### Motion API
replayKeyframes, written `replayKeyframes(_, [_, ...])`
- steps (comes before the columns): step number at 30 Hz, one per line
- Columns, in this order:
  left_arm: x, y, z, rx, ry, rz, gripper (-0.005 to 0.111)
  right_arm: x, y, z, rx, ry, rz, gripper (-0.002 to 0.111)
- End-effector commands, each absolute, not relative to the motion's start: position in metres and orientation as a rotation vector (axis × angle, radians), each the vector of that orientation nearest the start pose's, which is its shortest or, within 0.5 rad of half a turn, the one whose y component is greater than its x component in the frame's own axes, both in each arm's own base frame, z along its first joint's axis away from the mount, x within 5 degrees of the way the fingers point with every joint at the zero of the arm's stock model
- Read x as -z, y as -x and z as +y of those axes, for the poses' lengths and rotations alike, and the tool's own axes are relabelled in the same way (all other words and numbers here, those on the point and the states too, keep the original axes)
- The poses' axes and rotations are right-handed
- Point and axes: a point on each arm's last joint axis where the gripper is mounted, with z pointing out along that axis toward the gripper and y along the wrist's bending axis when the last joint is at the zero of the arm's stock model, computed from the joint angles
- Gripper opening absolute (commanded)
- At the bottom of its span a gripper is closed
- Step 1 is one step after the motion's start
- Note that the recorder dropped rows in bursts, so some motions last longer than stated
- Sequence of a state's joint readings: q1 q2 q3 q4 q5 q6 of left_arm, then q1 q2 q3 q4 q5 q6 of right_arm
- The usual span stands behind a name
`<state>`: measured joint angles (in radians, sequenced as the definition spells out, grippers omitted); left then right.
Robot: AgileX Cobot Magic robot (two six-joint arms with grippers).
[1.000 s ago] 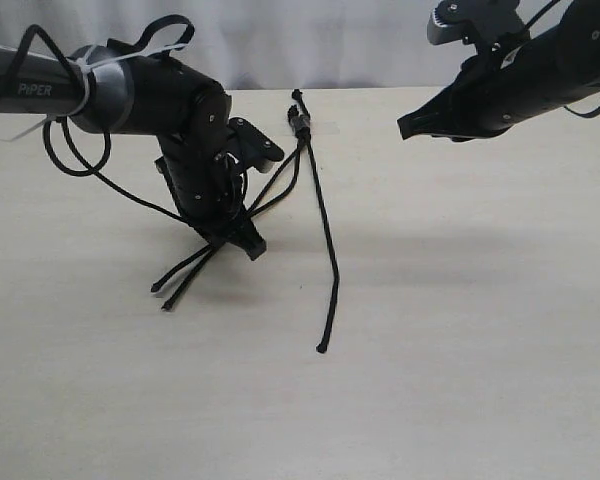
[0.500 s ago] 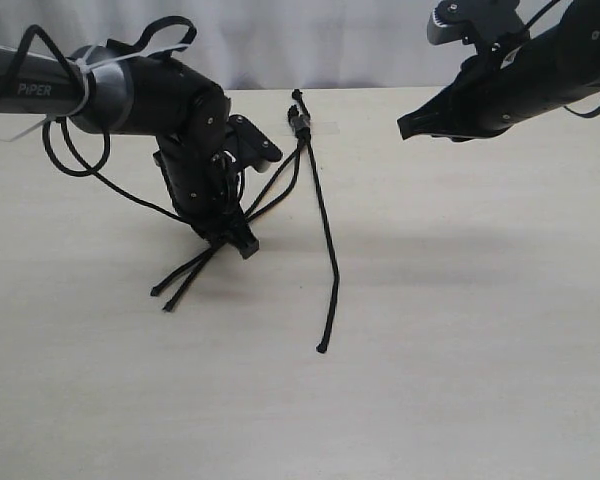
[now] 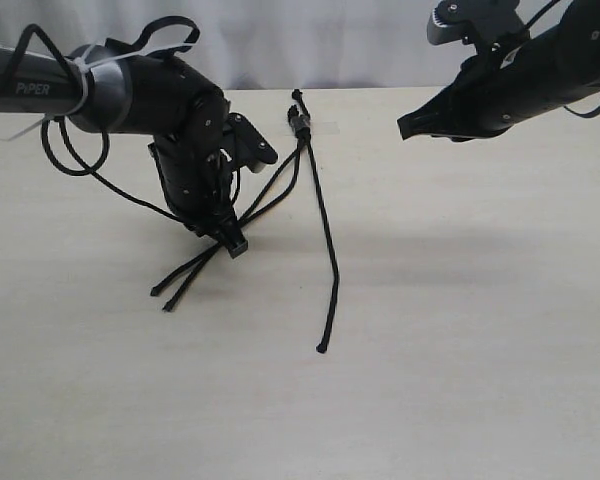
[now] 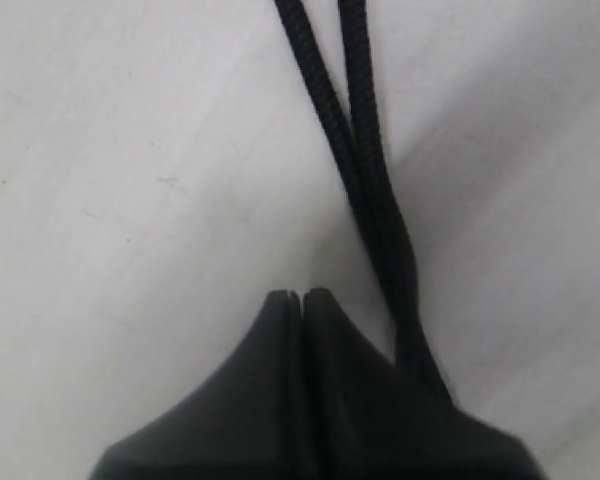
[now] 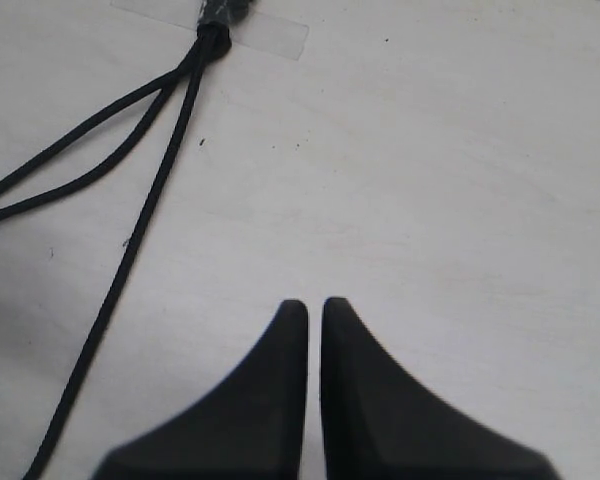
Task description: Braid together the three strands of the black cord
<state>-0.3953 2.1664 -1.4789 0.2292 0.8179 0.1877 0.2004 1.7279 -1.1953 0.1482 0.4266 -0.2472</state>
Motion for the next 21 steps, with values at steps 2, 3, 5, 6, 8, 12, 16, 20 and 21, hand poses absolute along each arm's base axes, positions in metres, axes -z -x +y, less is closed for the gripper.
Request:
replayKeyframes(2, [-0.176,-0.398,-0.147,-0.186,-0.941,2.645,0.0,-0.235,-0.366,0.08,-0.118,0.418,2.435,0.004])
replayKeyframes(3, [-0.188,-0.398,-0.144,-0.175,-0.913,2.619,0.0,-0.234,-0.365,0.081,-0.137,0.403,2.446,0.004])
replayKeyframes(5, [-0.207,-0.397,-0.138,-0.161,-0.841,2.592,0.0,-0.234,-0.363,0.087,-0.187,0.384,2.467,0.004])
replayKeyframes(6, [-0.214,-0.397,-0.132,-0.155,-0.798,2.579,0.0,-0.234,-0.36,0.092,-0.204,0.414,2.477,0.004])
replayKeyframes(8, [-0.226,-0.395,-0.12,-0.134,-0.693,2.537,0.0,-0.234,-0.355,0.108,-0.232,0.495,2.481,0.004])
replayKeyframes(12, [-0.24,-0.388,-0.088,-0.11,-0.502,2.487,0.0,-0.229,-0.339,0.162,-0.287,0.697,2.449,0.009])
replayKeyframes(16, [-0.255,-0.375,-0.068,-0.115,-0.443,2.434,0.0,-0.211,-0.322,0.215,-0.336,0.89,2.445,0.025])
replayKeyframes(20, [-0.276,-0.363,-0.061,-0.124,-0.424,2.378,0.0,-0.184,-0.308,0.267,-0.381,1.012,2.47,0.044])
replayKeyframes(21, [-0.28,-0.359,-0.06,-0.131,-0.427,2.369,0.0,-0.175,-0.303,0.286,-0.4,1.044,2.491,0.048])
